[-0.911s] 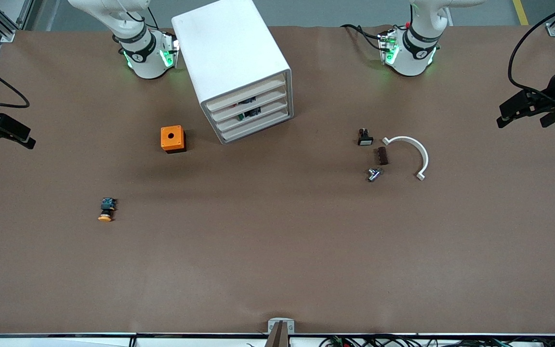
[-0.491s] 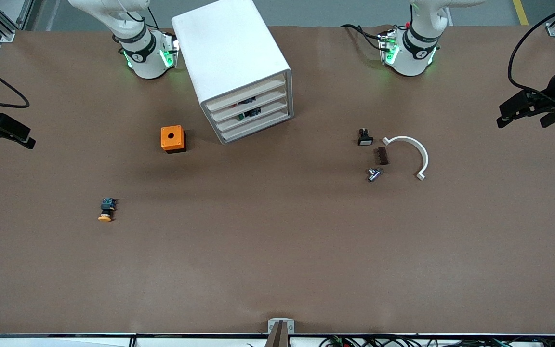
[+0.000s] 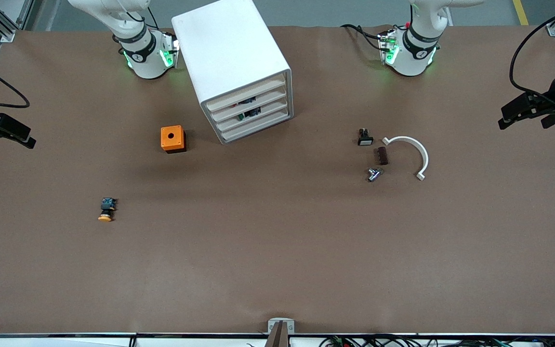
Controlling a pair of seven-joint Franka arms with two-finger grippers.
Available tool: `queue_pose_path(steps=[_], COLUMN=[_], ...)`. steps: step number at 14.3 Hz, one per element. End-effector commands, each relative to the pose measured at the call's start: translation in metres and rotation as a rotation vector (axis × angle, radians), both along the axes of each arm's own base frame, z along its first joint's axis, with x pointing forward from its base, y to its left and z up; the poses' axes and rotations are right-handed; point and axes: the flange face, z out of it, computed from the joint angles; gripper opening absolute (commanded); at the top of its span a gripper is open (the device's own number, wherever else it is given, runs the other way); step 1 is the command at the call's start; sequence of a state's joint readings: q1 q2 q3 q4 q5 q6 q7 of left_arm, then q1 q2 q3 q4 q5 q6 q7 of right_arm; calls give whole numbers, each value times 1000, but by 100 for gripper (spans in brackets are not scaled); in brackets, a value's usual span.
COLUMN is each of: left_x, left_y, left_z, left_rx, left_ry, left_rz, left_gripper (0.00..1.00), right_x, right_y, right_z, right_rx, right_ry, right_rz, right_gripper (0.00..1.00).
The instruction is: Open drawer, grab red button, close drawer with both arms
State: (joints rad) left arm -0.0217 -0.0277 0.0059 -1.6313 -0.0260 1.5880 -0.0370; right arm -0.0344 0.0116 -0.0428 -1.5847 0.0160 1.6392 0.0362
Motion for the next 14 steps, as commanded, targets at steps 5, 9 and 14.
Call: queue_pose_path(steps=[5,9,14], left_x=[48,66,85], left_y=[-1,2,3], left_z=[-108,-177,-256], left_rx=[22,35,46], left_ry=[180,284,379], left_rz=[-8,-3,23], left_gripper=[100,100,100], right_x=[-4,-3,-1], right_y=[8,25,52], right_z=[1,0,-3], right_rx=[3,9,15], right_ry=[-1,2,7], right_rz=[-57,-94,-163], right_gripper=[100,100,100])
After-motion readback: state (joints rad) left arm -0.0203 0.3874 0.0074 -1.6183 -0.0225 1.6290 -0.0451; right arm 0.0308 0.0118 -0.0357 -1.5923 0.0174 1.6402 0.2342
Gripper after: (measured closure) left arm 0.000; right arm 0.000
